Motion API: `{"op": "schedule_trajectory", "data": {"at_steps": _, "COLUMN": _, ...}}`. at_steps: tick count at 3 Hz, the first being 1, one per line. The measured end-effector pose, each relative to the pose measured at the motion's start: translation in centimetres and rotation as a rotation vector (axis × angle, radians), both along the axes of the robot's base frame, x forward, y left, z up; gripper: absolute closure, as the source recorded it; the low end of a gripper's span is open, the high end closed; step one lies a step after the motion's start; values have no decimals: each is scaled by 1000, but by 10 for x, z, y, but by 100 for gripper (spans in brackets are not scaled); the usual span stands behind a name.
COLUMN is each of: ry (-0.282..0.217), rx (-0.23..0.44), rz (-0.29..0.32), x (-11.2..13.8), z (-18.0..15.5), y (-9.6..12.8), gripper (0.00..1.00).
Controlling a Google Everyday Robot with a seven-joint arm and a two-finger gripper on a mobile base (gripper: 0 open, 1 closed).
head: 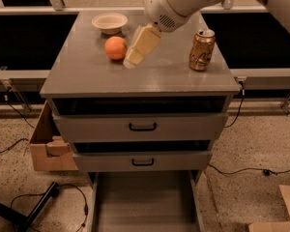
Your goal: Place orange into bottom drawer
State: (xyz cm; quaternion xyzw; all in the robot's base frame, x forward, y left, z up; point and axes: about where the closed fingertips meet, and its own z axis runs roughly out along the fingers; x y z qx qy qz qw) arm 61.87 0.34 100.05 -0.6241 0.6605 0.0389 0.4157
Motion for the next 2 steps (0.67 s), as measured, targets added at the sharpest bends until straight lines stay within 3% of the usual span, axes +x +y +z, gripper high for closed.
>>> {"op": "schedule_trajectory", "data": {"at_steps": 1, "ry": -29, "rx": 12, "rz": 7, "x": 55, "z": -16, "y": 16, "gripper": 0}}
{"op": "schedule_trajectory", "data": {"at_steps": 2, "ry": -30, "rx": 66, "rz": 14, "x": 104, "z": -28, "y": 35, "gripper": 0}}
